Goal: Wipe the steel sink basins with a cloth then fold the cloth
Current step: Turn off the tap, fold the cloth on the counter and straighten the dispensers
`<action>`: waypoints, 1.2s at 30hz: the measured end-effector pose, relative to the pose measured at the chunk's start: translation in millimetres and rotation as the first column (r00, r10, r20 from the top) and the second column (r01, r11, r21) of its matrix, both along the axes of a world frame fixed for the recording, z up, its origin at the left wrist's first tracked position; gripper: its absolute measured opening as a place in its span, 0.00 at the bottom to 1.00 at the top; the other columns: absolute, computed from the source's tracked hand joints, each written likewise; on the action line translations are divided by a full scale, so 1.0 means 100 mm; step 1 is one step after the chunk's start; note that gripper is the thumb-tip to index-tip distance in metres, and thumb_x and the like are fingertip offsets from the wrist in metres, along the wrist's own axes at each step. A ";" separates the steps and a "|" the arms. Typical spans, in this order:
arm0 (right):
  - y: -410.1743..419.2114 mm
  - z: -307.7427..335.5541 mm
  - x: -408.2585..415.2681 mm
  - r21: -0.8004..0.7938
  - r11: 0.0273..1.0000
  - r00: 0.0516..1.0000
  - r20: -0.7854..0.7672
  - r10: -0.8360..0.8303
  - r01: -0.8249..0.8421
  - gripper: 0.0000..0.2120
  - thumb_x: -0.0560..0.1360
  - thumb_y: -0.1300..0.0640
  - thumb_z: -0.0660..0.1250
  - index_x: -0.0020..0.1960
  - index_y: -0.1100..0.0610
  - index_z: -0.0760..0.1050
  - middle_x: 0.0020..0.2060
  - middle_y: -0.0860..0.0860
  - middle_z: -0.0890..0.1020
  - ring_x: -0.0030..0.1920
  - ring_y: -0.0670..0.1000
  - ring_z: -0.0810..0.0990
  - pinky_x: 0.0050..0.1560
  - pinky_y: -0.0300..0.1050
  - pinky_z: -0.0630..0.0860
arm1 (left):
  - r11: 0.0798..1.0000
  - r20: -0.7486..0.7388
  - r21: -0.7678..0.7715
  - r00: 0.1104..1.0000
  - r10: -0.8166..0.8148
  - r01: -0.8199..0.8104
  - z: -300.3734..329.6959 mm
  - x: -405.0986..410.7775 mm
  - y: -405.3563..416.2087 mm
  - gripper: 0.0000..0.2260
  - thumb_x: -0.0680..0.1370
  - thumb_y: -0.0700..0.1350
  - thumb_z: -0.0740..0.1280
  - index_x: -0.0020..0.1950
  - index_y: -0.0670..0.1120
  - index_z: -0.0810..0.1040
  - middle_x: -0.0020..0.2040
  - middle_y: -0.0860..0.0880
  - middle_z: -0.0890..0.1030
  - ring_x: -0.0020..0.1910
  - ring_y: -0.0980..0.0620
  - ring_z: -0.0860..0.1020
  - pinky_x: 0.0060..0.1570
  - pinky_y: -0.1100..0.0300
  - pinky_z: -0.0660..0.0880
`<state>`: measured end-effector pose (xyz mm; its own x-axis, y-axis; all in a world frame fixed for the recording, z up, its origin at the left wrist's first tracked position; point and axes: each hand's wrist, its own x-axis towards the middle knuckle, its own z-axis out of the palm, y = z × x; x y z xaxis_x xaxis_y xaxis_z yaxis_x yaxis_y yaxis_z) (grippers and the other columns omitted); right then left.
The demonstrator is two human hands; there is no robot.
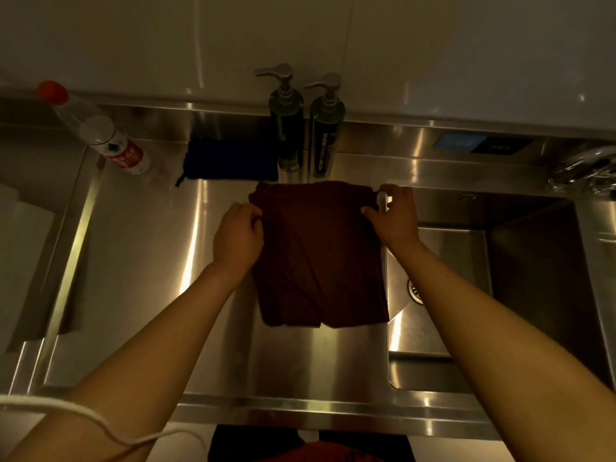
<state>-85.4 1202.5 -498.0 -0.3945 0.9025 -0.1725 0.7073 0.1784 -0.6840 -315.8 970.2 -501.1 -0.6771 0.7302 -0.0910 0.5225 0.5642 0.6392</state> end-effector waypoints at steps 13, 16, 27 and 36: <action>-1.58 0.03 1.16 -0.210 0.977 0.999 -0.026 -0.030 0.024 0.21 0.72 0.59 0.78 0.62 0.54 0.77 0.56 0.47 0.76 0.50 0.46 0.77 0.47 0.32 0.72 | 0.998 0.178 -0.051 0.983 0.033 -0.024 -0.11 1.21 -1.20 0.19 0.79 0.45 0.73 0.69 0.48 0.75 0.61 0.49 0.74 0.59 0.50 0.75 0.56 0.57 0.74; -1.71 0.04 1.31 -0.224 0.971 0.996 0.010 -0.086 0.087 0.20 0.72 0.60 0.78 0.62 0.53 0.78 0.51 0.47 0.80 0.47 0.45 0.79 0.44 0.32 0.72 | 0.981 0.297 -0.060 0.935 0.192 -0.182 -0.09 1.32 -1.31 0.20 0.79 0.45 0.73 0.70 0.47 0.74 0.59 0.50 0.77 0.54 0.50 0.79 0.53 0.56 0.77; -1.72 0.21 1.32 -0.322 0.930 0.976 -0.067 -0.207 0.176 0.07 0.73 0.63 0.75 0.45 0.53 0.80 0.43 0.50 0.84 0.45 0.52 0.83 0.47 0.47 0.79 | 0.933 0.428 -0.058 0.835 0.346 -0.356 0.02 1.38 -1.39 0.07 0.80 0.39 0.69 0.49 0.52 0.79 0.48 0.52 0.80 0.49 0.51 0.80 0.54 0.54 0.78; -1.79 0.26 1.41 -0.346 0.929 0.977 -0.111 -0.180 0.132 0.06 0.76 0.65 0.72 0.49 0.57 0.79 0.47 0.54 0.83 0.48 0.57 0.84 0.54 0.54 0.80 | 0.934 0.412 -0.061 0.843 0.346 -0.353 0.01 1.43 -1.32 0.02 0.80 0.42 0.71 0.48 0.47 0.80 0.48 0.47 0.82 0.50 0.46 0.81 0.51 0.55 0.77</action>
